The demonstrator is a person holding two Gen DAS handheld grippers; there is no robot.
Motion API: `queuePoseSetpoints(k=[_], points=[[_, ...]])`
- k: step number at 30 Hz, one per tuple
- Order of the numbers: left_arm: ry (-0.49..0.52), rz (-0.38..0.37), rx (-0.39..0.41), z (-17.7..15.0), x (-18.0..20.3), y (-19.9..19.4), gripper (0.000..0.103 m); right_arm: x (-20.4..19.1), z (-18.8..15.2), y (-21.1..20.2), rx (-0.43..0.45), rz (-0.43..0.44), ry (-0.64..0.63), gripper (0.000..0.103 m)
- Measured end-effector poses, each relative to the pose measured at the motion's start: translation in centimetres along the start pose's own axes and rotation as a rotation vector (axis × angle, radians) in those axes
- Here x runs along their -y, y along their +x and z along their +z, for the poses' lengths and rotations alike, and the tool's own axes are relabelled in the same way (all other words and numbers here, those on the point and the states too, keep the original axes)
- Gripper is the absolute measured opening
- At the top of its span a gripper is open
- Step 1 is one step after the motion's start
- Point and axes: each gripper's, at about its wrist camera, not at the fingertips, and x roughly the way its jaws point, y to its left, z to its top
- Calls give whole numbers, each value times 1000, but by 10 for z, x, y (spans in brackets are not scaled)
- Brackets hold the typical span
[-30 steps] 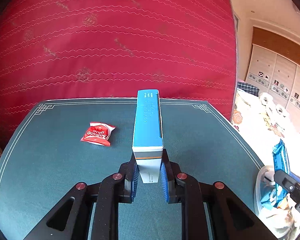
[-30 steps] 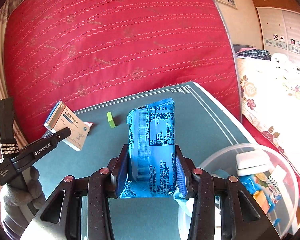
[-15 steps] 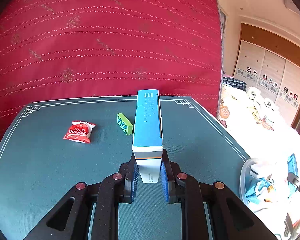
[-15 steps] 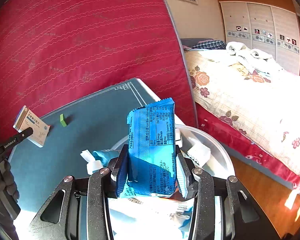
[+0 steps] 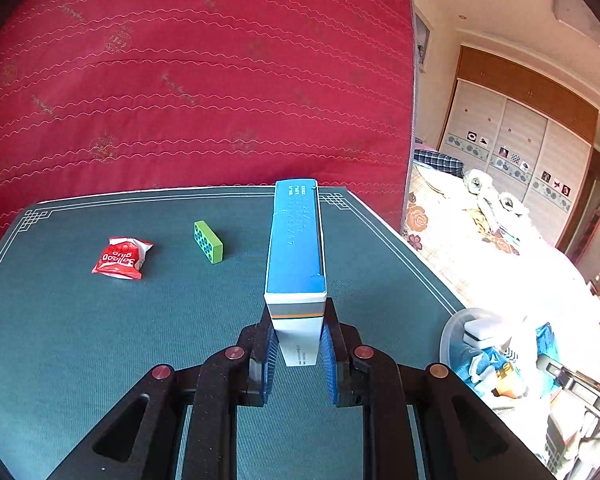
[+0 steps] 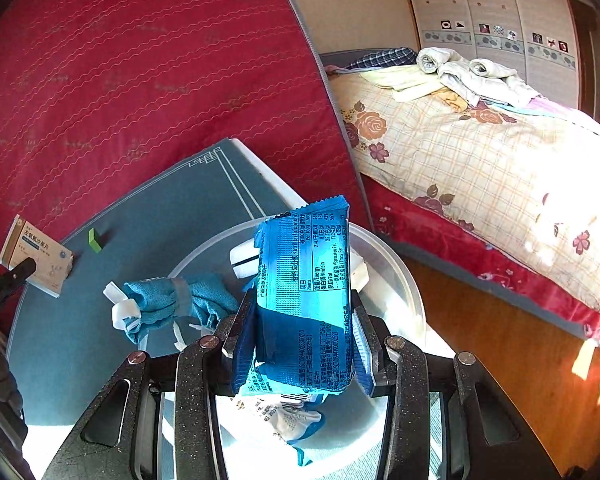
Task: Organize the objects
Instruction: 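Carry the medicine box and blue bar with both tools over the basin, then open the right tool to drop the blue bar while the left releases the medicine box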
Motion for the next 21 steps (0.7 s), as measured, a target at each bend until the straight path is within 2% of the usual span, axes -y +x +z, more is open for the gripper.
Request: queuePoseSetpoints(k=[6, 14, 17, 21], points=[[-9, -52, -4, 2, 7, -5, 21, 5, -6, 5, -35, -29, -13, 44], [33, -99, 6, 1, 34, -14, 21, 4, -1, -19, 42, -3, -14, 45], [46, -150, -6, 1, 49, -16, 21, 1, -1, -23, 56, -9, -26, 46], [78, -242, -32, -2, 76, -17, 21, 2, -2, -27, 71, -22, -38, 52]])
